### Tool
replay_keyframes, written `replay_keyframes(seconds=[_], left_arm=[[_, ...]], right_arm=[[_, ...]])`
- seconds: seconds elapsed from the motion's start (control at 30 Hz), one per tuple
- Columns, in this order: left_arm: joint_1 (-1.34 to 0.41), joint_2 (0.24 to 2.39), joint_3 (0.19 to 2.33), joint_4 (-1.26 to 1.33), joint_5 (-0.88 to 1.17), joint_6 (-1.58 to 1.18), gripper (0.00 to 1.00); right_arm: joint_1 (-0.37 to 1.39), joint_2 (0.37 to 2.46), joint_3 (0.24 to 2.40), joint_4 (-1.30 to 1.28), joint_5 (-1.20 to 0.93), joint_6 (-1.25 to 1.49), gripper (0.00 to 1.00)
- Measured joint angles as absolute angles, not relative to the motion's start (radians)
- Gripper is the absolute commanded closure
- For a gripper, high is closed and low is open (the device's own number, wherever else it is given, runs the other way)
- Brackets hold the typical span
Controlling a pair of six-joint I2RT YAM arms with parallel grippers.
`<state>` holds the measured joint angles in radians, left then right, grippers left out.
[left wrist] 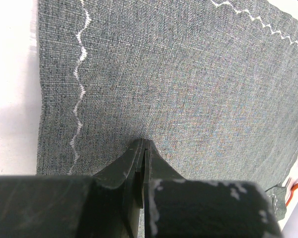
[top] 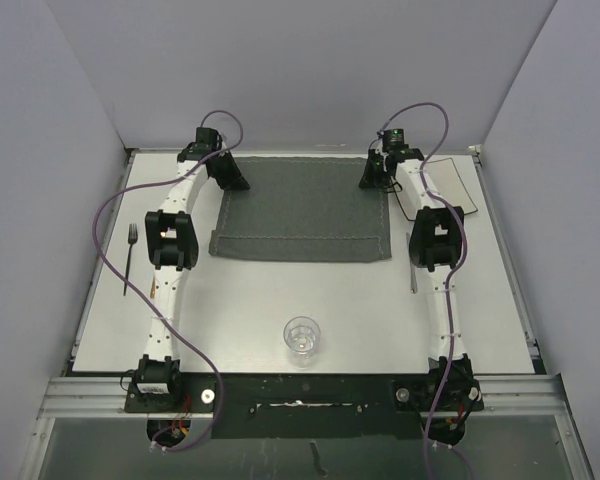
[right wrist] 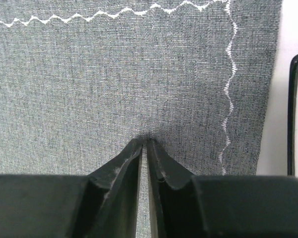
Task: Set the dinner table for one person
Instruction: Flatten out the napkin at the center of the board.
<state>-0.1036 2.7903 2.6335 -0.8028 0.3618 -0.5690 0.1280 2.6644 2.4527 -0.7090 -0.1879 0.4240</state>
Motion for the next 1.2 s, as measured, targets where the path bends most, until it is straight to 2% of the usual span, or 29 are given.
replay_keyframes(seconds=[0.07, 0.17, 0.3, 0.43, 0.5, 0.63, 0.83, 0.93, 1.07, 1.2], left_arm=[[-0.103, 2.79, 2.634, -0.803, 0.367, -0.569, 0.98], [-0.101, 2.79, 2.634, -0.803, 0.376, -0.568, 0.87], [-0.097, 2.773, 2.6, -0.776, 0.413, -0.566, 0.76], [-0.088, 2.712, 2.48, -0.708, 0.495, -0.568, 0.72], [-0.084, 2.68, 2.421, -0.691, 0.515, -0.569, 0.72], [-0.075, 2.606, 2.329, -0.689, 0.56, -0.578, 0.72], [-0.056, 2.344, 2.073, -0.678, 0.588, -0.559, 0.7], [-0.046, 2.193, 1.947, -0.683, 0.583, -0.538, 0.7], [-0.042, 2.088, 1.908, -0.761, 0.509, -0.501, 0.71], [-0.042, 2.05, 1.868, -0.857, 0.388, -0.469, 0.74]], right_arm=[[0.125, 2.662, 2.45, -0.708, -0.196, 0.424, 0.73], [0.123, 2.654, 2.445, -0.709, -0.205, 0.421, 0.61], [0.119, 2.621, 2.43, -0.733, -0.232, 0.407, 0.52], [0.105, 2.54, 2.419, -0.772, -0.257, 0.394, 0.44], [0.103, 2.479, 2.416, -0.789, -0.262, 0.384, 0.45], [0.09, 2.306, 2.379, -0.839, -0.253, 0.361, 0.55], [0.063, 1.998, 2.011, -0.885, -0.246, 0.319, 0.56], [0.054, 1.952, 1.835, -0.908, -0.239, 0.292, 0.56], [0.051, 1.949, 1.631, -0.934, -0.216, 0.271, 0.56], [0.052, 1.948, 1.542, -0.956, -0.201, 0.269, 0.58]])
